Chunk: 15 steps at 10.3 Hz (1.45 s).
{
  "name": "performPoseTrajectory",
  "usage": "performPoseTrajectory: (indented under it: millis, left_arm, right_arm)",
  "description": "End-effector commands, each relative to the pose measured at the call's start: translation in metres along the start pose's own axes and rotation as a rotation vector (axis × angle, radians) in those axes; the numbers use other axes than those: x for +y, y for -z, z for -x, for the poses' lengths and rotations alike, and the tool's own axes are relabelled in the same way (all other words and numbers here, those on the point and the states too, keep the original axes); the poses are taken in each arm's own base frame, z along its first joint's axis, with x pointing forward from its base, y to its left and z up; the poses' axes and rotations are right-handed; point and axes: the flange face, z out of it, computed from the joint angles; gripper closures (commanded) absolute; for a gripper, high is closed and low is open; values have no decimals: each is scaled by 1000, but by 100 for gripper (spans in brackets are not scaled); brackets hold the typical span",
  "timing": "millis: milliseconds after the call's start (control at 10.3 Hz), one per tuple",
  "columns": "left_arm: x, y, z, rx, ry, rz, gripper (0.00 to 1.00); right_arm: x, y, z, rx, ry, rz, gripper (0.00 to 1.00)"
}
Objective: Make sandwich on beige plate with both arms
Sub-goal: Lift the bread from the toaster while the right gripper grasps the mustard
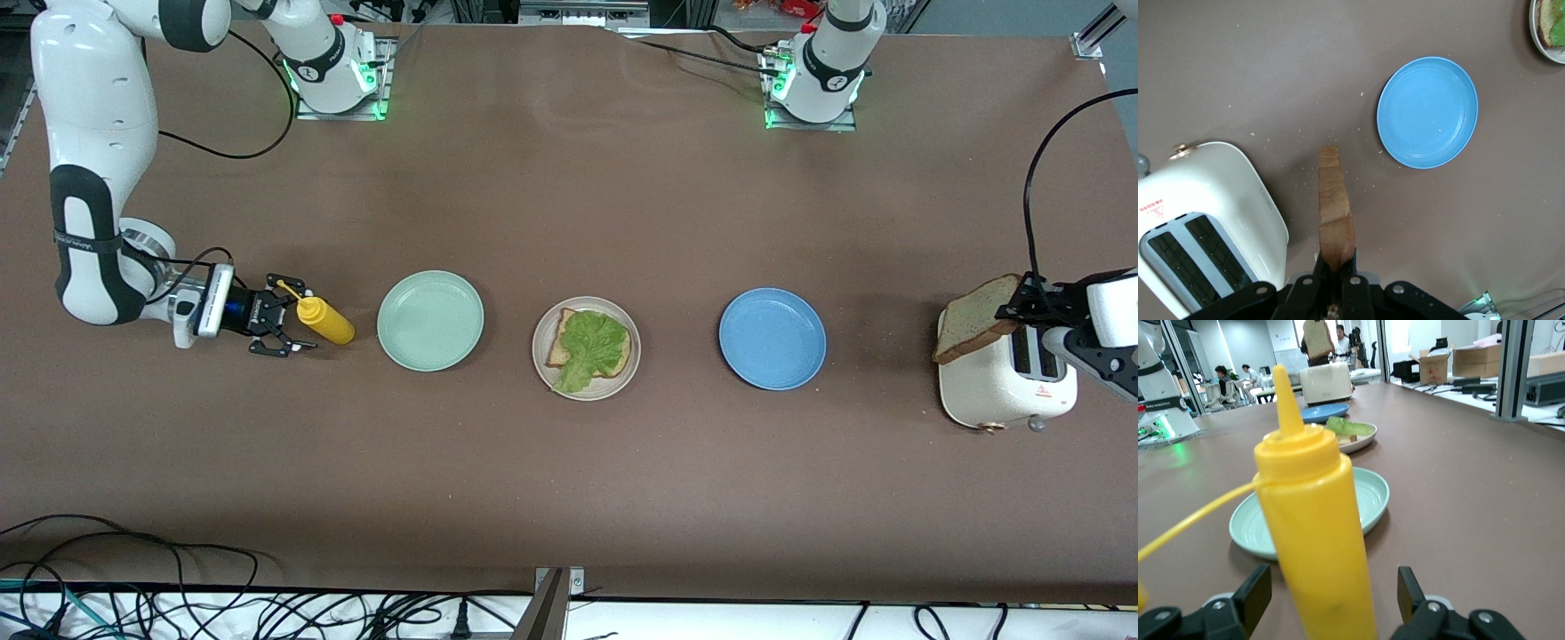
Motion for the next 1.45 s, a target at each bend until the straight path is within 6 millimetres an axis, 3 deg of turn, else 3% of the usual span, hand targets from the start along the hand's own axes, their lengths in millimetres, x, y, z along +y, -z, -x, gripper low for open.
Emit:
performPoseTrajectory:
  millis: [0,97,194,291,485,872,1357]
  left_arm:
    - [9,11,0,10,5,0,100]
    - [9,11,1,9,6,1,100]
    - [8,11,2,9,11,-2,100]
    - [5,11,4,9,17,0,100]
    - [6,10,3,6,16,-1,100]
    - [5,9,2,5,16,0,100]
    - [5,5,1,0,15,4,100]
  right_arm:
    - [0,-13,8,55,31,3,20]
    - [1,-15,8,58,57,0,60]
    - [2,-15,7,58,56,-1,88]
    - [3,-17,5,58,48,-4,100]
    - [11,-22,-7,54,-9,-16,100]
    - [41,-44,-62,-20,-119,-13,100]
    - [54,-94,-158,-308,-238,93,100]
